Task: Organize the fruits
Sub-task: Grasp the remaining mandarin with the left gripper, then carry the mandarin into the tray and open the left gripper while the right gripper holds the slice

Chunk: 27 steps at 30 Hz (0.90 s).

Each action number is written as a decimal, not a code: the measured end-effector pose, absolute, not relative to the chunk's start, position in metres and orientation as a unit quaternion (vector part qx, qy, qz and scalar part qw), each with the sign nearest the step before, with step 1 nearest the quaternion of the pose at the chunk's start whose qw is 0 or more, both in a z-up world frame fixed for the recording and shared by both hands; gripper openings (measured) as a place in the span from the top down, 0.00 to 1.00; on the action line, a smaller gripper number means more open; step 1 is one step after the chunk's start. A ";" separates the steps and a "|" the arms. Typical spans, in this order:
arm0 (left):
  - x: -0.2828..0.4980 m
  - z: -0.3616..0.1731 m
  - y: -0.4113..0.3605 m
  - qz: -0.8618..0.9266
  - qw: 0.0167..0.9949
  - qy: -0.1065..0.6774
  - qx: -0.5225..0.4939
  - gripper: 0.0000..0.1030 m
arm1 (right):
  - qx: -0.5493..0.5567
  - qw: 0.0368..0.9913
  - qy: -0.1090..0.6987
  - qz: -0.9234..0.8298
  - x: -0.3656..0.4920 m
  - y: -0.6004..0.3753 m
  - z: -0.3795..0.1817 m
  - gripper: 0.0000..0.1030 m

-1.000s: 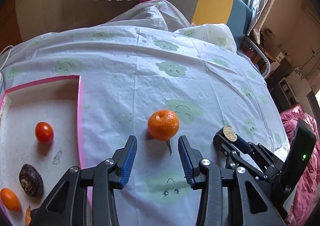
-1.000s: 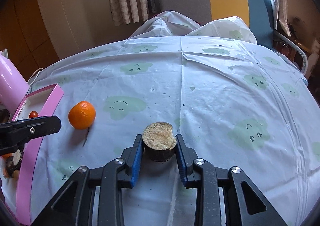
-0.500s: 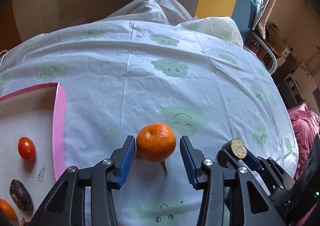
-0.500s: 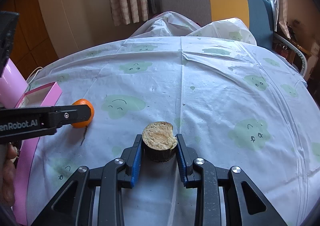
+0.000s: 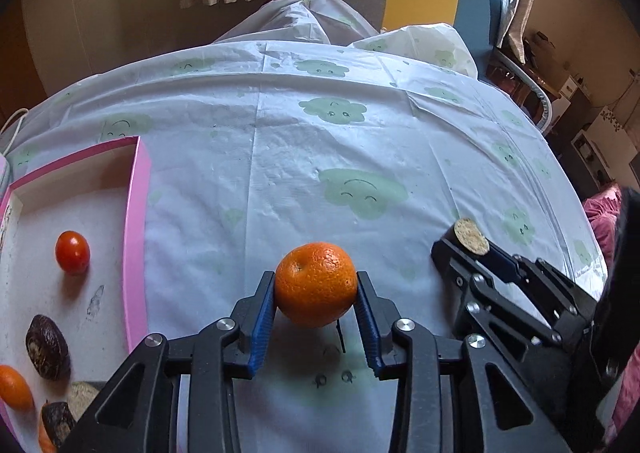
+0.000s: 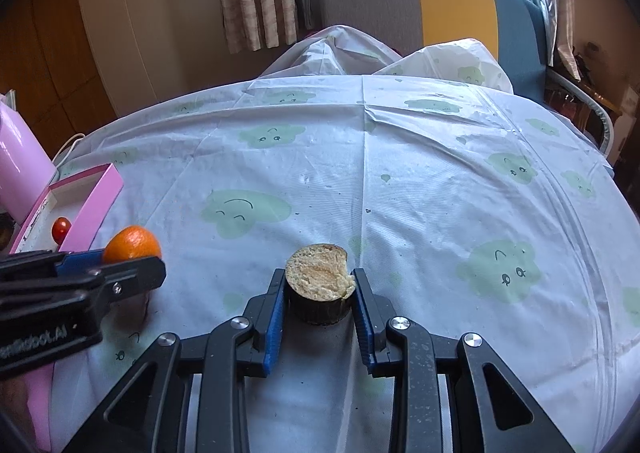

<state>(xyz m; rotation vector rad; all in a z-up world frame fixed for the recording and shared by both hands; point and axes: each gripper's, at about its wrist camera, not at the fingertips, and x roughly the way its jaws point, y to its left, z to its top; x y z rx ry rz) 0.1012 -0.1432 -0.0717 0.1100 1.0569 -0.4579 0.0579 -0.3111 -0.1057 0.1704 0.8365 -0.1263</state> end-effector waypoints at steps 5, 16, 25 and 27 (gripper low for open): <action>0.071 -0.070 -0.143 -0.212 0.850 0.477 0.072 0.63 | 0.083 0.908 0.406 -0.061 0.058 -0.311 -0.105 0.69; 0.052 -0.085 -0.140 -0.204 0.862 0.458 0.072 0.62 | 0.047 0.917 0.386 -0.089 0.022 -0.310 -0.095 0.70; 0.048 -0.089 -0.143 -0.201 0.867 0.448 0.082 0.62 | 0.057 0.915 0.389 -0.095 0.020 -0.314 -0.105 0.70; 0.048 -0.090 -0.143 -0.201 0.868 0.446 0.083 0.62 | 0.058 0.915 0.388 -0.095 0.020 -0.315 -0.105 0.70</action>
